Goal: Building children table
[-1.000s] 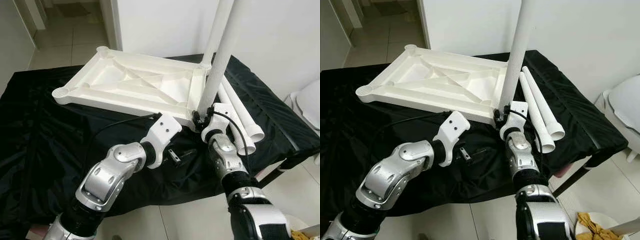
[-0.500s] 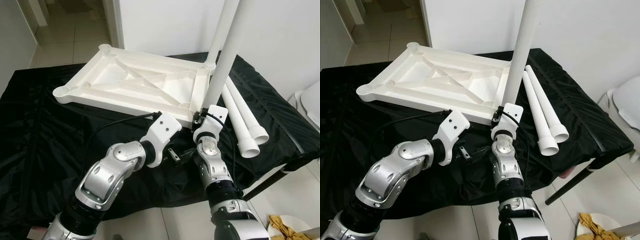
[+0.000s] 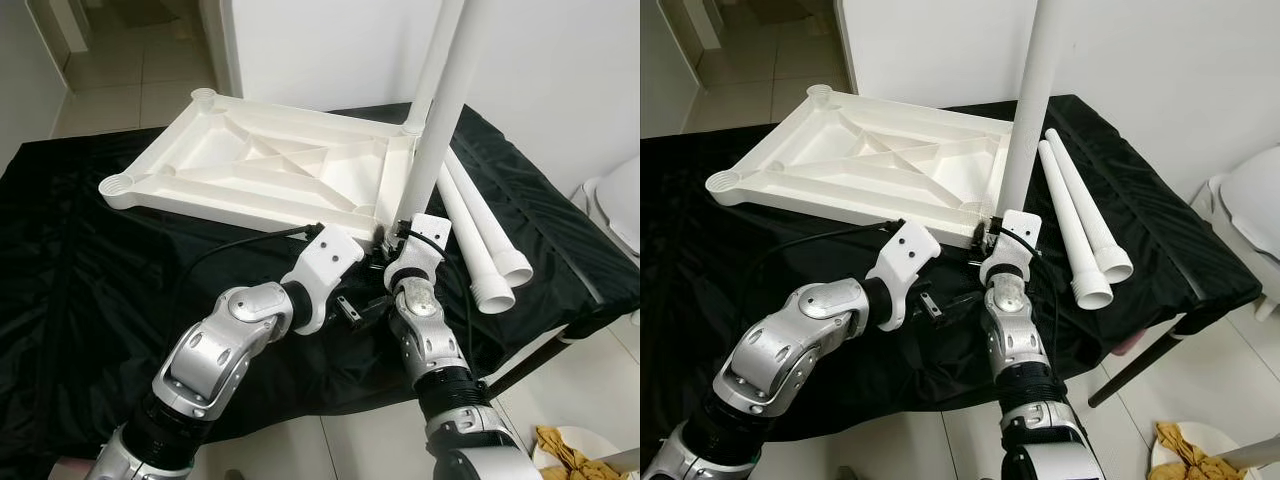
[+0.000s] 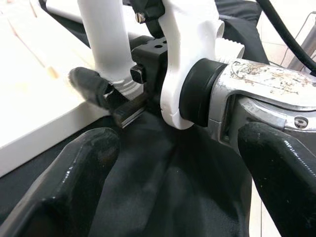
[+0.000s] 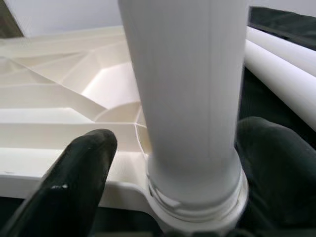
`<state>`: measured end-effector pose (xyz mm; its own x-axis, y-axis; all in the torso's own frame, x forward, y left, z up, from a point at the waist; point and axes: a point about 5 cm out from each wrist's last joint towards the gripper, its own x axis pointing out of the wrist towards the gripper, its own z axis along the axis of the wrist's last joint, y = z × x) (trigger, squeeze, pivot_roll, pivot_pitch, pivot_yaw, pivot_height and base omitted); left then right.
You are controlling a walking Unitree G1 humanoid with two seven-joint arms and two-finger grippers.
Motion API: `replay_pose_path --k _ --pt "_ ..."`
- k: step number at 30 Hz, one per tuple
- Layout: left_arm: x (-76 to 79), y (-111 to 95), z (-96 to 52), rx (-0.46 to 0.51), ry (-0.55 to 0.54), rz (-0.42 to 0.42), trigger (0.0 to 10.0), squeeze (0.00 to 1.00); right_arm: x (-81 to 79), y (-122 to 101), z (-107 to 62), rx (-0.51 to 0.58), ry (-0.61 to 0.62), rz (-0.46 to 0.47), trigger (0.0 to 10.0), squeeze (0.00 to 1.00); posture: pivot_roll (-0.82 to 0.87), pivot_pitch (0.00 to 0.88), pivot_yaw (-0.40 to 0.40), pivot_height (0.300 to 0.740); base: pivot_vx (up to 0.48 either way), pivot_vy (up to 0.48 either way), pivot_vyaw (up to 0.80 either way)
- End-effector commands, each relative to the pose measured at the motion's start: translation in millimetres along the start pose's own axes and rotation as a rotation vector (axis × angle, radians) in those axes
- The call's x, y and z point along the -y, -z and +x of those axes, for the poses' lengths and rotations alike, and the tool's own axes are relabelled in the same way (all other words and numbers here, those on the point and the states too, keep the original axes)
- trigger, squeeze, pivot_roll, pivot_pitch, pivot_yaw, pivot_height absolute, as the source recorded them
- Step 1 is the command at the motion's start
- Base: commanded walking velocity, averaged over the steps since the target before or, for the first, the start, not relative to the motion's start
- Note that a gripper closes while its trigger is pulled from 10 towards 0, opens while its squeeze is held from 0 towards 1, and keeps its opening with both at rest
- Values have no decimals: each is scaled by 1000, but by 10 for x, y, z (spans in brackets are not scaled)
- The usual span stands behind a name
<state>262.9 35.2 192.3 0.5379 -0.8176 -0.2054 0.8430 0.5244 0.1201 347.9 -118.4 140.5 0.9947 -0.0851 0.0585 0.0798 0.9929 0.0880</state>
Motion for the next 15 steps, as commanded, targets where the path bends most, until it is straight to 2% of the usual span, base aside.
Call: replay_pose_path --k 1,4,9,10,11,12,15 --pt "13 15 12 -7 10 -3 10000 0 26 -16 -8 11 -19 0 10000 1000 -90 38 12 740 0 0 0" --pt "16 19 11 -7 8 -4 10000 0 129 -59 14 40 -46 -21 10000 1000 -88 36 8 740 0 0 0" --pt "19 22 8 -7 7 -4 10000 0 200 -69 41 39 -109 -27 10000 1000 -88 32 7 740 0 0 0" --pt "21 24 7 -7 8 -4 10000 0 246 -68 58 32 -149 -31 10000 871 -87 32 6 740 0 0 0" --pt "21 24 7 -7 8 -4 10000 0 246 -68 58 32 -149 -31 10000 871 -87 32 6 740 0 0 0" --pt "21 25 7 -7 9 -4 10000 0 300 -63 81 21 -197 -40 10000 0 -87 30 7 740 0 0 0" --pt "20 25 8 -8 10 -3 10000 0 377 -59 115 5 -267 -58 10000 0 -86 28 8 740 0 0 0"
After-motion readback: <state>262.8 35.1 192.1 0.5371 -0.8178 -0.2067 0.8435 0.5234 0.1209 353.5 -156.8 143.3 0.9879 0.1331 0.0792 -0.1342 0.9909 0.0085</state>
